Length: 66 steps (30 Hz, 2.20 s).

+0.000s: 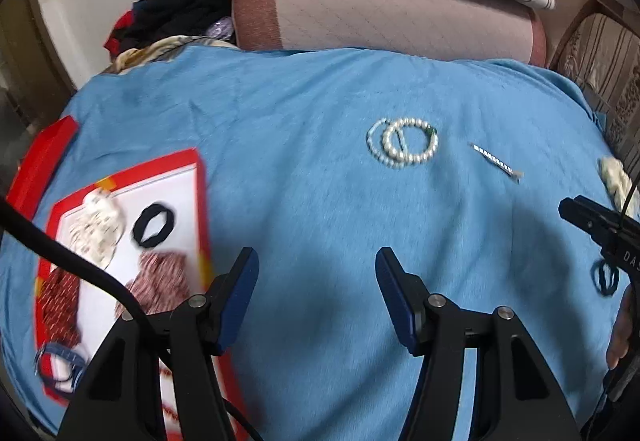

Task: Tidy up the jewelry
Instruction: 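Move both tools toward the pearl bracelet and silver hair clip, then grasp the silver hair clip with the right tool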

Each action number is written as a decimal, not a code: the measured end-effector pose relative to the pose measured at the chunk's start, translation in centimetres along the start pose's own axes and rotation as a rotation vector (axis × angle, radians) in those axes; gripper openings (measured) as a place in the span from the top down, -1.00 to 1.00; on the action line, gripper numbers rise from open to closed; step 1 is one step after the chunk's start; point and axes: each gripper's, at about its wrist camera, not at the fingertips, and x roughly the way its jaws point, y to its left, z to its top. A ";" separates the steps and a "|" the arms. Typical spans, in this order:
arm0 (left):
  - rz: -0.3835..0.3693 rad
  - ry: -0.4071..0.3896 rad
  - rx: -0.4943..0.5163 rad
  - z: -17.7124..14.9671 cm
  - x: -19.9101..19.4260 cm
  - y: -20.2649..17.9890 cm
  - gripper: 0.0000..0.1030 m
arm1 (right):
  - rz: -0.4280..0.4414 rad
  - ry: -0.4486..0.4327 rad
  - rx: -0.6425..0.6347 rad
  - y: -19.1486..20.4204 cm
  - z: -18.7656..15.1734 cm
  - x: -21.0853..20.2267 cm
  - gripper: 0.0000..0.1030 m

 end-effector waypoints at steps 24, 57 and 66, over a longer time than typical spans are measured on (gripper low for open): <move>-0.292 0.008 0.045 7.1 8.2 -5.4 -0.16 | -0.082 0.119 -0.064 -1.5 3.5 8.4 0.80; -0.500 0.085 0.067 3.3 5.2 -4.1 0.22 | 0.016 0.000 0.115 -8.1 1.4 -0.8 0.03; -0.423 0.019 0.017 8.0 9.1 -4.8 0.22 | -0.019 0.016 0.059 -6.6 2.0 2.5 0.03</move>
